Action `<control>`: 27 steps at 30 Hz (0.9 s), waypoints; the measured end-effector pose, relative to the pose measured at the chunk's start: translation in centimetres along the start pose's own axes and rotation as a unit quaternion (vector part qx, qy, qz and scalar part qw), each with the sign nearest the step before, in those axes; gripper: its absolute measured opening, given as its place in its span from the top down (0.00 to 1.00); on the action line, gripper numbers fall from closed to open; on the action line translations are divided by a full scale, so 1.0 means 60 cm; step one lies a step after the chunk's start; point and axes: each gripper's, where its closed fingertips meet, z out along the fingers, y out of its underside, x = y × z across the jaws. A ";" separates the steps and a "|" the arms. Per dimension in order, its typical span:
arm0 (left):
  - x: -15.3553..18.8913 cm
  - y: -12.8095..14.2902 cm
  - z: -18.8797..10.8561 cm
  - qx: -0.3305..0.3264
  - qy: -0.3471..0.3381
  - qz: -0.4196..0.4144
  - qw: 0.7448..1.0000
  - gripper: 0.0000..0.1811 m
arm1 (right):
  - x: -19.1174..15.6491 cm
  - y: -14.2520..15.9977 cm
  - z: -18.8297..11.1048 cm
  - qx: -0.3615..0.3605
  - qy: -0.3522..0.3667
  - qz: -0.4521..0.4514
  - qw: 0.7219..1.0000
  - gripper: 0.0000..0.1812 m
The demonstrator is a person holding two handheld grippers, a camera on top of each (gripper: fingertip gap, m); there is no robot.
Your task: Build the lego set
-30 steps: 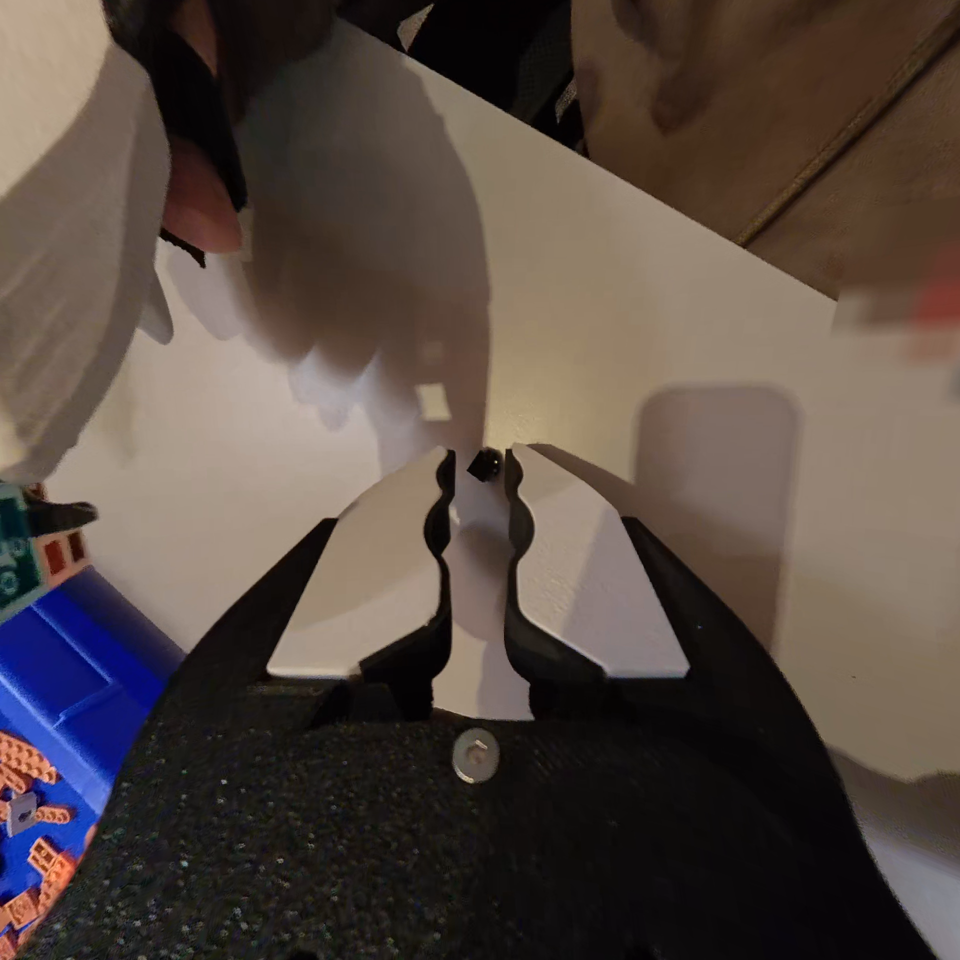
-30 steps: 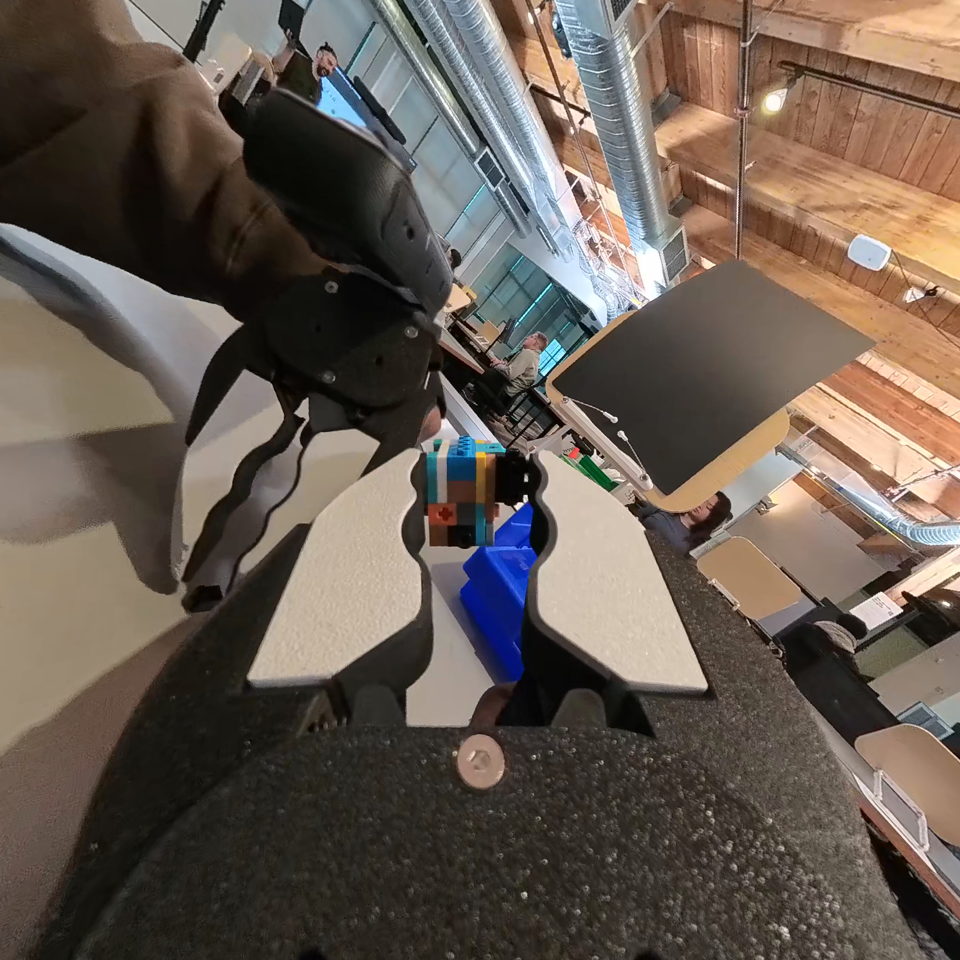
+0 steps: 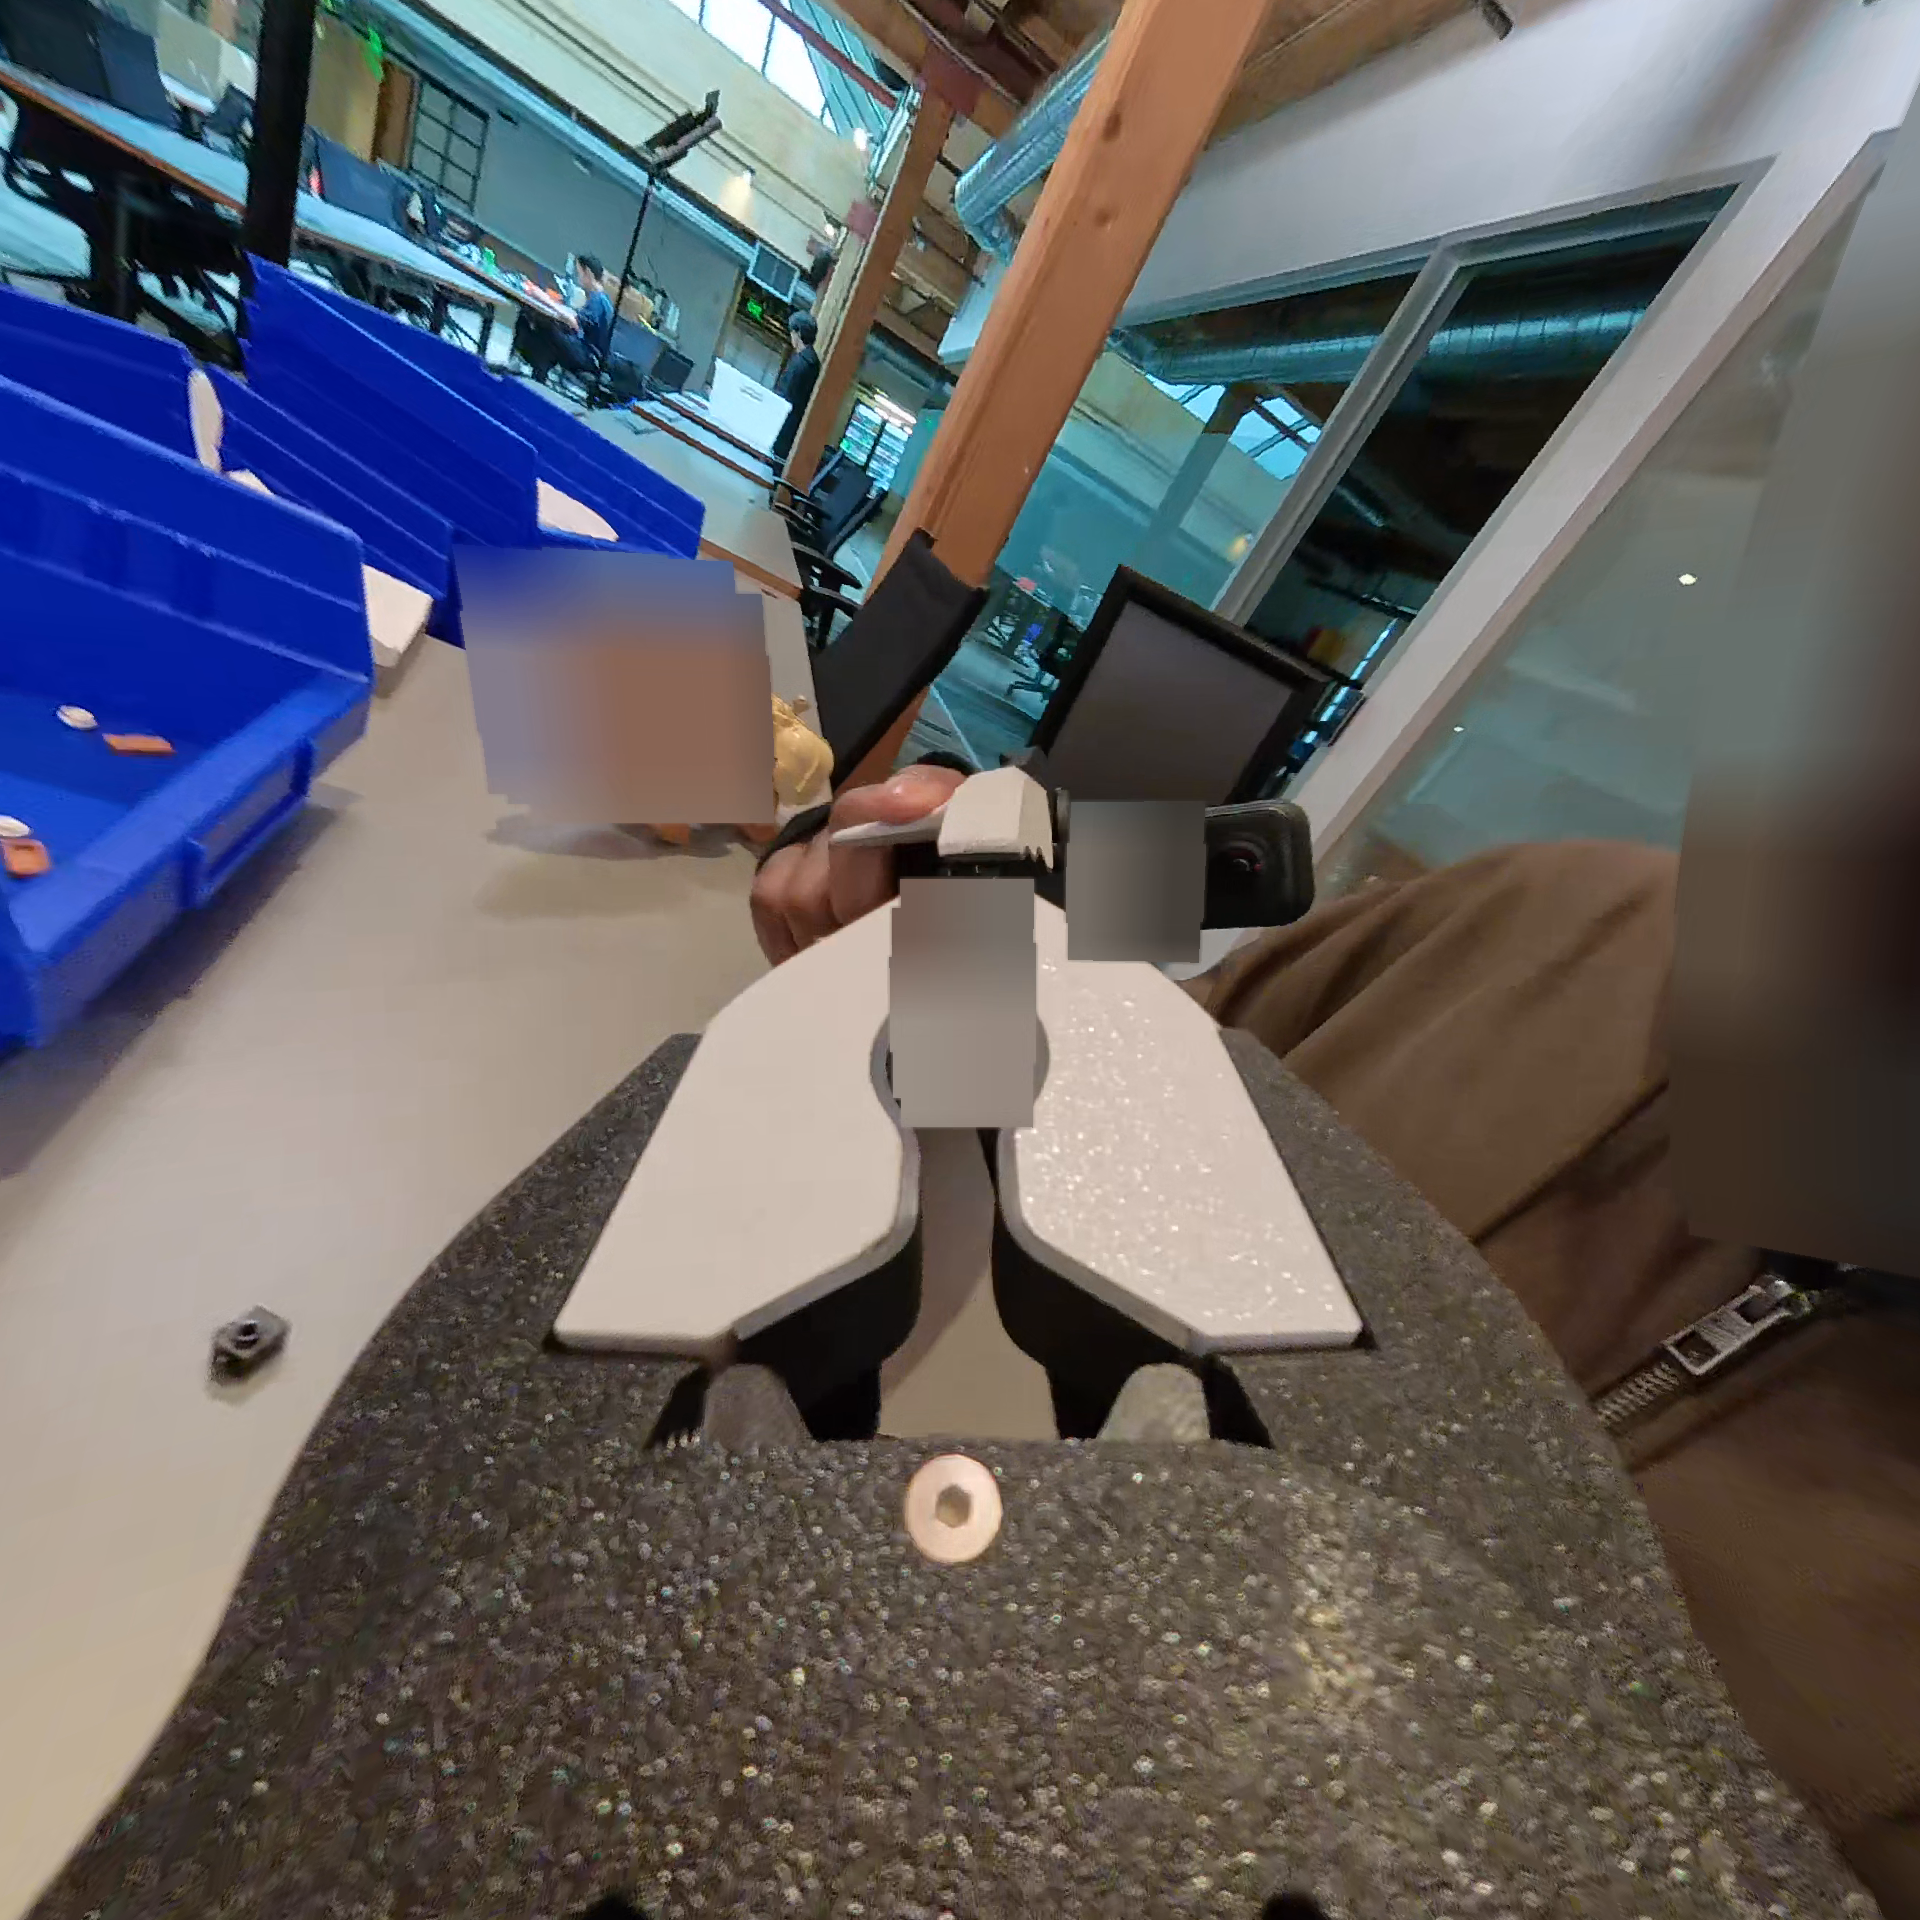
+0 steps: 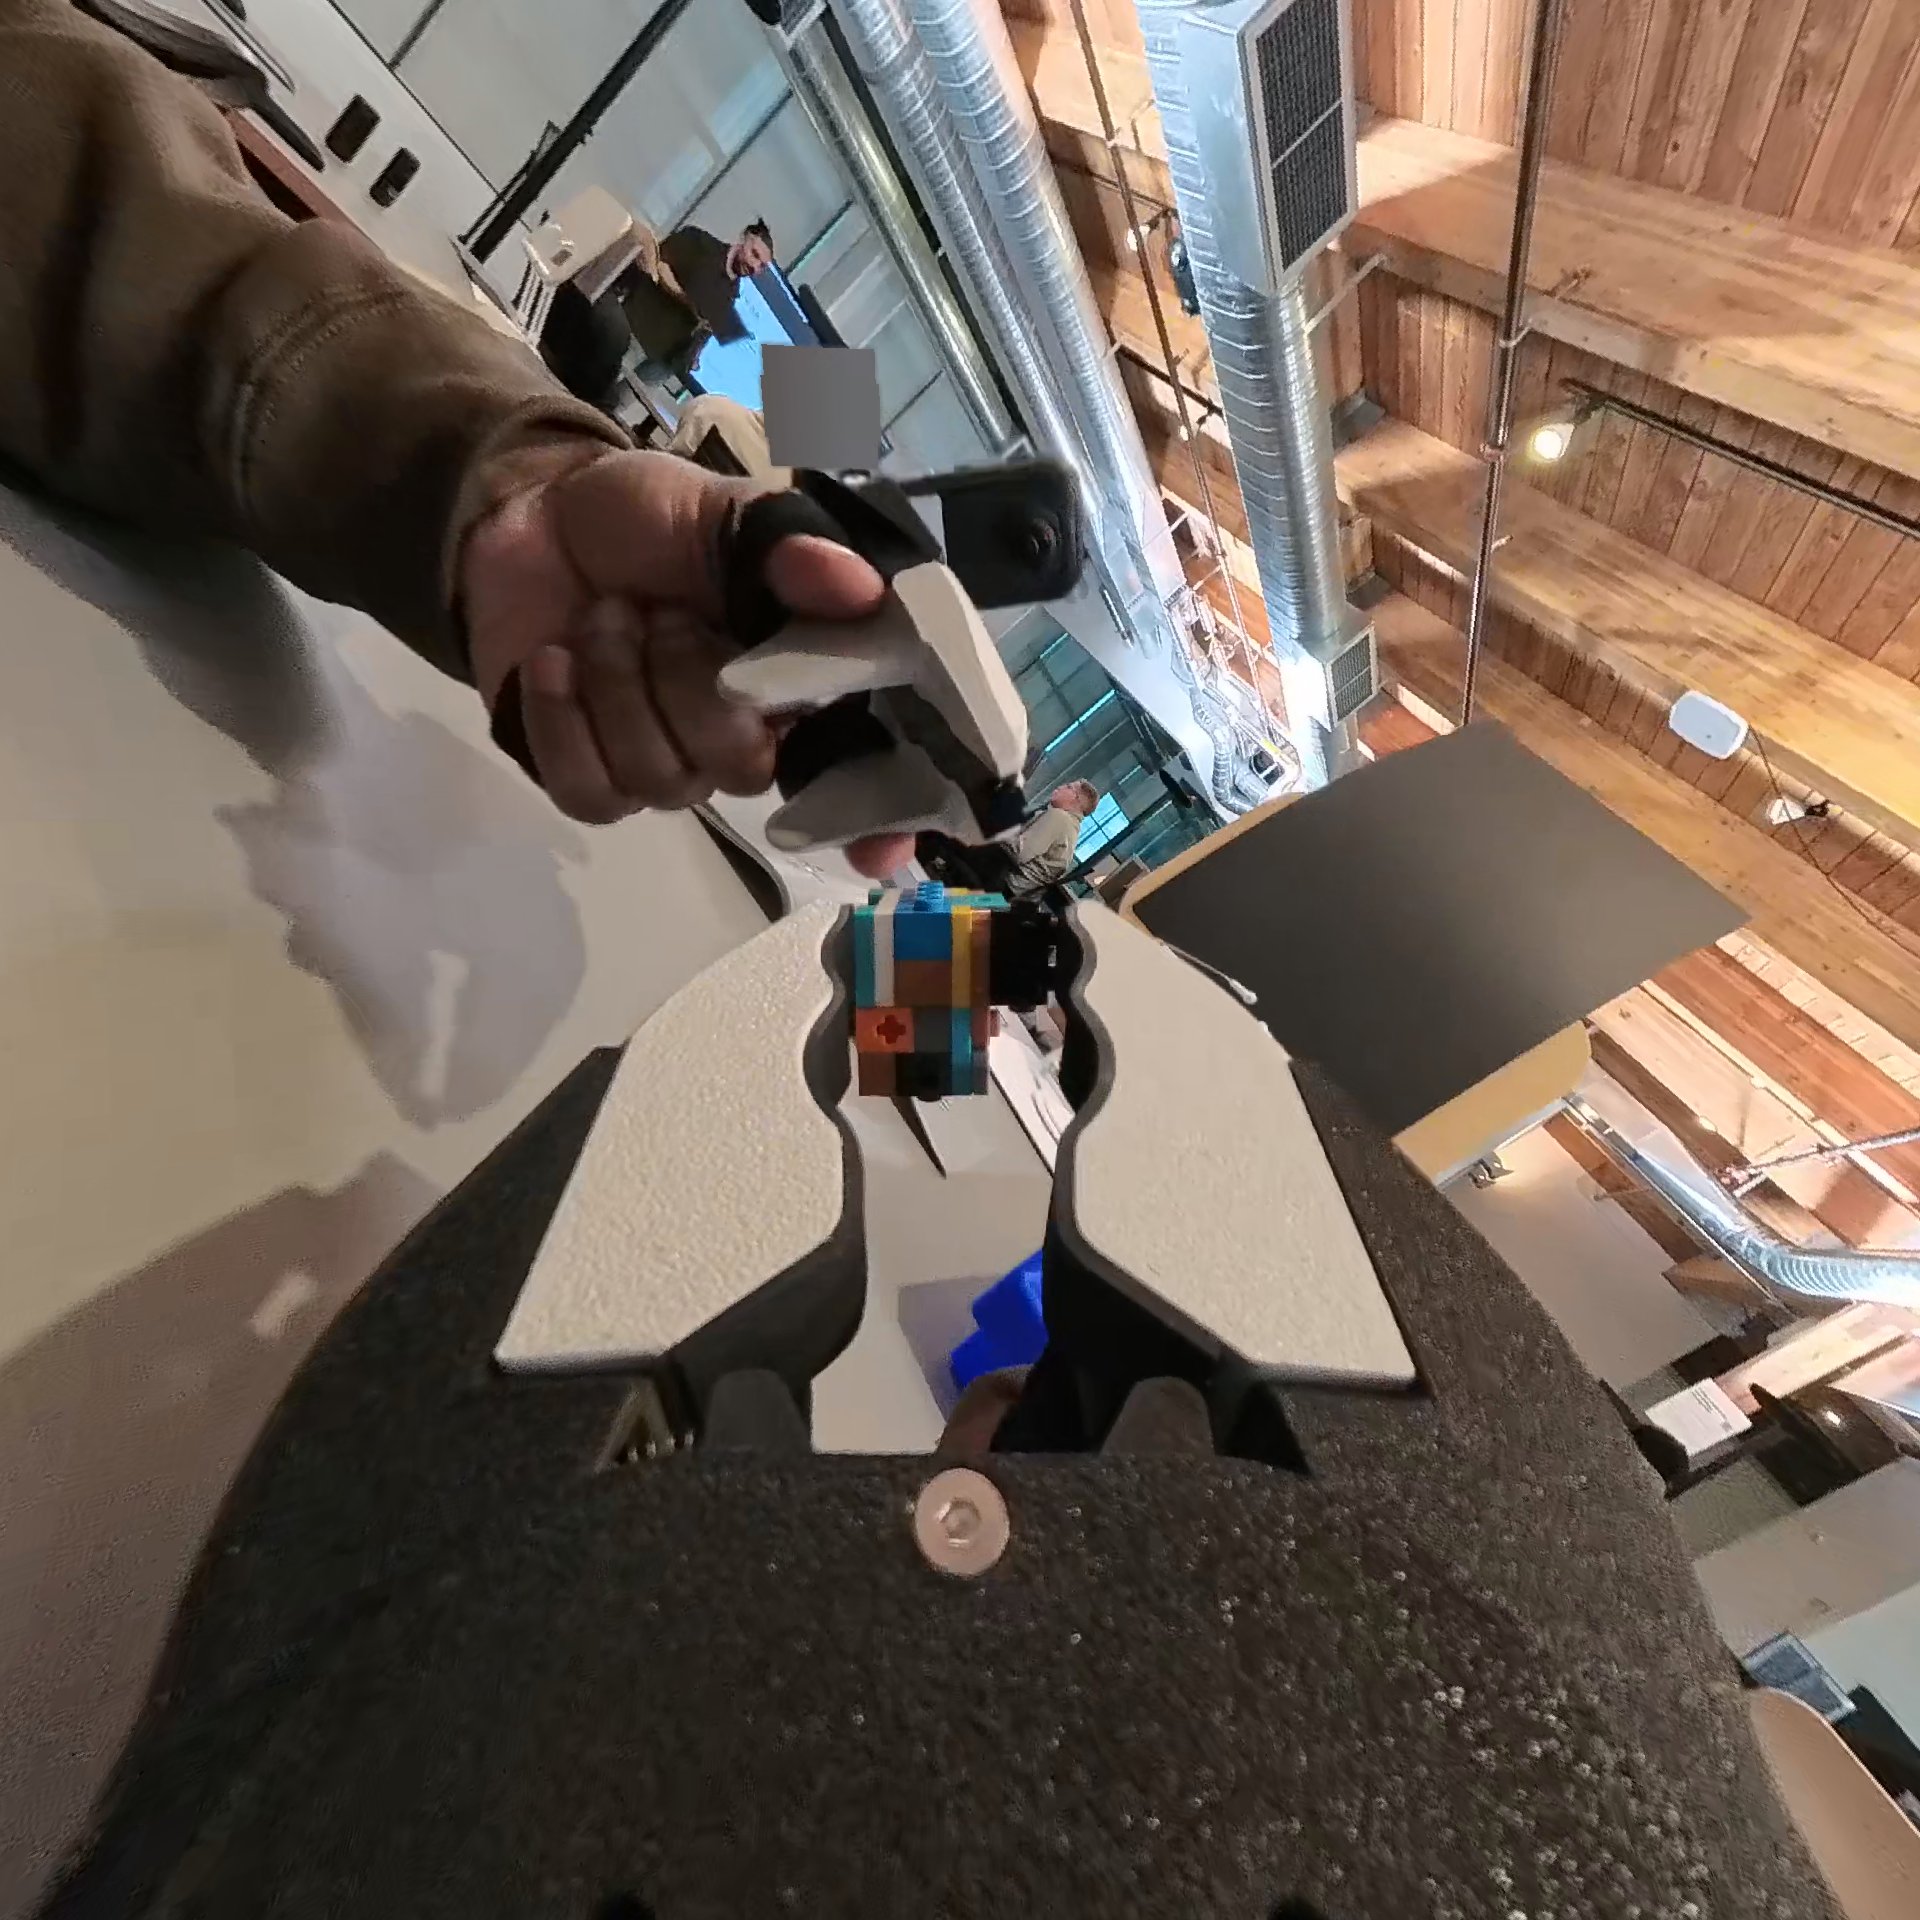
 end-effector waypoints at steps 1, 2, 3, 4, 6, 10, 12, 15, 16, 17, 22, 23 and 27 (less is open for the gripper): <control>0.000 0.002 0.001 -0.001 0.004 -0.010 1.000 0.96 | -0.002 -0.002 0.001 0.003 -0.003 -0.002 1.000 0.80; 0.000 0.003 0.001 -0.001 0.008 -0.021 1.000 0.96 | -0.005 -0.004 0.002 0.005 -0.006 -0.004 1.000 0.80; 0.001 0.003 0.002 0.000 0.015 -0.034 0.999 0.96 | -0.007 -0.007 0.002 0.009 -0.010 -0.006 1.000 0.80; 0.002 0.004 0.002 0.000 0.023 -0.048 0.999 0.96 | -0.010 -0.009 0.003 0.012 -0.013 -0.006 1.000 0.80; 0.003 0.008 0.004 -0.004 0.035 -0.068 0.997 0.95 | -0.014 -0.012 0.005 0.015 -0.019 -0.010 1.000 0.80; 0.000 0.020 0.009 -0.012 0.040 -0.089 0.995 0.95 | -0.020 -0.013 0.006 0.017 -0.026 -0.021 0.999 0.80; -0.001 0.024 0.011 -0.018 0.044 -0.100 0.994 0.95 | -0.023 -0.013 0.007 0.016 -0.029 -0.026 0.999 0.80; -0.004 0.030 0.013 -0.026 0.043 -0.109 0.993 0.95 | -0.028 -0.013 0.008 0.015 -0.035 -0.034 0.999 0.80; -0.005 0.031 0.013 -0.028 0.043 -0.112 0.992 0.95 | -0.030 -0.013 0.008 0.015 -0.037 -0.038 0.998 0.80; -0.004 0.033 0.013 -0.031 0.045 -0.115 0.992 0.95 | -0.031 -0.014 0.009 0.015 -0.039 -0.042 0.998 0.80; 0.003 0.032 0.010 -0.034 0.064 -0.123 0.990 0.95 | -0.033 -0.019 0.011 0.023 -0.049 -0.064 0.996 0.80; 0.004 0.031 0.009 -0.035 0.068 -0.122 0.990 0.95 | -0.034 -0.020 0.012 0.024 -0.053 -0.069 0.996 0.80; 0.011 0.023 0.002 -0.032 0.081 -0.117 0.989 0.95 | -0.028 -0.023 0.019 0.029 -0.067 -0.090 0.993 0.80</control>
